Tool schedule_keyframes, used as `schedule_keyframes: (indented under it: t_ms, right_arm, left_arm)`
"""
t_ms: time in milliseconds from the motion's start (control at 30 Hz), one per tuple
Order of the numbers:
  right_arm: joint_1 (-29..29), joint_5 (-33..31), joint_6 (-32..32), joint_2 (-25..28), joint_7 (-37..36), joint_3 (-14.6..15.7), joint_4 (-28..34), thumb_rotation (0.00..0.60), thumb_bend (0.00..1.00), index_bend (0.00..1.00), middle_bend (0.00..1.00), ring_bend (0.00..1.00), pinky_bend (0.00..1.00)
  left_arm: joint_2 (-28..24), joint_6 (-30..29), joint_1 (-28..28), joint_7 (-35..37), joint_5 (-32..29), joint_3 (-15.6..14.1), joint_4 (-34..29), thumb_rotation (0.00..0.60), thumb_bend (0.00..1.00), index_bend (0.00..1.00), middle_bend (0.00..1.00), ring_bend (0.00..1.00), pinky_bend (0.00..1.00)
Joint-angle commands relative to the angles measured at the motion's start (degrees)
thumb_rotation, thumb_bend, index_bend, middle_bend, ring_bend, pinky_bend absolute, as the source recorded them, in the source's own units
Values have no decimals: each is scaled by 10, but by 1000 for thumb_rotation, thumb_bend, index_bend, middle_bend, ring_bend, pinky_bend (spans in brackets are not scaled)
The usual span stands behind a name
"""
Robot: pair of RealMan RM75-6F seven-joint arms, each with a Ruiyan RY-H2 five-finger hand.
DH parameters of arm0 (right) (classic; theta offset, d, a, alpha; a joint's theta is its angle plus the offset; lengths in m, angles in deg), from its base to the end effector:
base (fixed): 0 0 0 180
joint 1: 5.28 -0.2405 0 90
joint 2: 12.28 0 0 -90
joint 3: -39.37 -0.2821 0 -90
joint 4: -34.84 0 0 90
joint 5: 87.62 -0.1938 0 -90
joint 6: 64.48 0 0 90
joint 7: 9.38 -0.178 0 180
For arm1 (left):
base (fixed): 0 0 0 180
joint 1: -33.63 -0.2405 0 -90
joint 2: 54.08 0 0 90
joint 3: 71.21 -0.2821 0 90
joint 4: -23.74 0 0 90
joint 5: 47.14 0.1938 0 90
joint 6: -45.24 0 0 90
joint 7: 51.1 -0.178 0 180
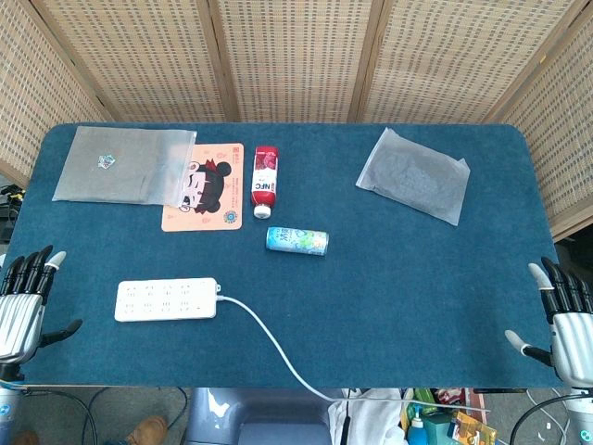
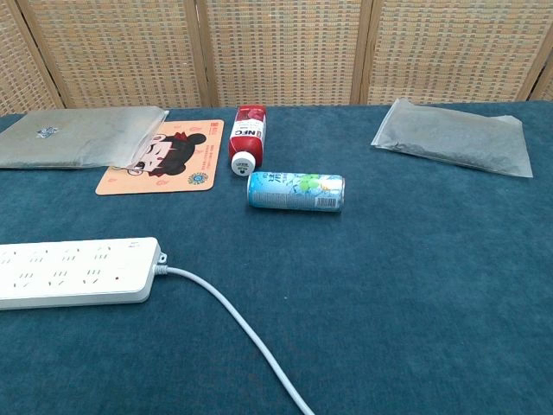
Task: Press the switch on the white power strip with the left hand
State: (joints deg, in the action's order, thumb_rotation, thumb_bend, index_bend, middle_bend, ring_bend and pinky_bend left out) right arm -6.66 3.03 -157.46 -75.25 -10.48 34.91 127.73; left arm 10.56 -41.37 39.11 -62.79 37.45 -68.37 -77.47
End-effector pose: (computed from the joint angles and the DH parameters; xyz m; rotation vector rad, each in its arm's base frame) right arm -0.3137 -0.1991 0.2123 1.3258 -0.7889 1.0143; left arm -0.2980 0.2162 0.1754 -1.3848 -0.8625 -0.8866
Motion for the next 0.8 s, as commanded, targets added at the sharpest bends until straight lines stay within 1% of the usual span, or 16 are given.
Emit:
schedule_keyframes:
  t_ms: [33, 267, 300, 333, 367, 400, 433, 467, 500, 533, 567, 600, 633, 667, 733, 800]
  right_arm:
    - [0, 0, 1, 1, -2, 0, 0, 600, 0, 0, 0, 0, 0]
    - [-2, -1, 6, 2, -6, 1, 2, 600, 0, 0, 0, 0, 0]
    - [-2, -1, 7, 2, -7, 1, 3, 600, 0, 0, 0, 0, 0]
    - [-2, -2, 7, 3, -9, 1, 3, 600, 0, 0, 0, 0, 0]
    - [-2, -3, 7, 3, -11, 0, 4, 600, 0, 0, 0, 0, 0]
    - [-2, -3, 7, 4, -12, 0, 4, 600, 0, 0, 0, 0, 0]
    - [-1, -4, 7, 4, -13, -1, 5, 600, 0, 0, 0, 0, 0]
    - [-1, -6, 6, 5, -15, -1, 5, 600, 0, 0, 0, 0, 0]
    - [-1, -7, 6, 5, -17, -2, 6, 600, 0, 0, 0, 0, 0]
    - [0, -7, 7, 6, -20, -1, 6, 600, 0, 0, 0, 0, 0]
    - [0, -8, 7, 7, -22, -1, 6, 600, 0, 0, 0, 0, 0]
    - [0, -8, 7, 8, -24, -1, 6, 600, 0, 0, 0, 0, 0]
    - [-1, -8, 8, 8, -25, -1, 6, 600, 0, 0, 0, 0, 0]
    - [-1, -7, 8, 8, -26, -1, 6, 600, 0, 0, 0, 0, 0]
    - [0, -7, 8, 10, -30, -1, 6, 600, 0, 0, 0, 0, 0]
    - [0, -8, 8, 11, -35, -1, 6, 600, 0, 0, 0, 0, 0]
  left_arm:
    - [0, -1, 0, 0, 0, 0, 0, 600, 0, 0, 0, 0, 0]
    - [3, 2, 2, 7, 5, 1, 3, 600, 0, 0, 0, 0, 0]
    - [5, 1, 3, 11, 5, 3, 3, 600, 0, 0, 82, 26, 6]
    - [12, -5, 4, 16, 5, 9, 5, 600, 0, 0, 222, 114, 63]
    - [20, 0, 5, 21, -1, 10, 6, 600, 1, 0, 473, 320, 232]
    - [24, 7, 8, 28, -4, 10, 6, 600, 42, 0, 742, 565, 446]
    - [28, 16, 13, 39, -3, 9, 8, 600, 103, 0, 868, 721, 602]
    - [33, 26, 17, 44, -5, 8, 12, 600, 249, 0, 945, 857, 754]
    - [38, 38, 22, 45, -9, 7, 15, 600, 460, 0, 987, 935, 839]
    - [47, 60, 32, 52, -5, 1, 16, 600, 609, 0, 999, 968, 877]
    - [52, 78, 40, 64, -6, -1, 17, 600, 805, 0, 1000, 992, 911]
    - [56, 106, 50, 85, -8, -7, 14, 600, 902, 0, 1000, 999, 928]
    - [56, 138, 61, 103, -13, -14, 7, 600, 982, 0, 1000, 1000, 941]
    - [53, 161, 69, 115, -18, -17, 2, 600, 1000, 0, 1000, 1000, 949]
    - [54, 208, 88, 120, -36, -22, -11, 600, 1000, 0, 1000, 1000, 953]
    - [61, 240, 103, 109, -63, -20, -26, 600, 1000, 8, 1000, 1000, 955]
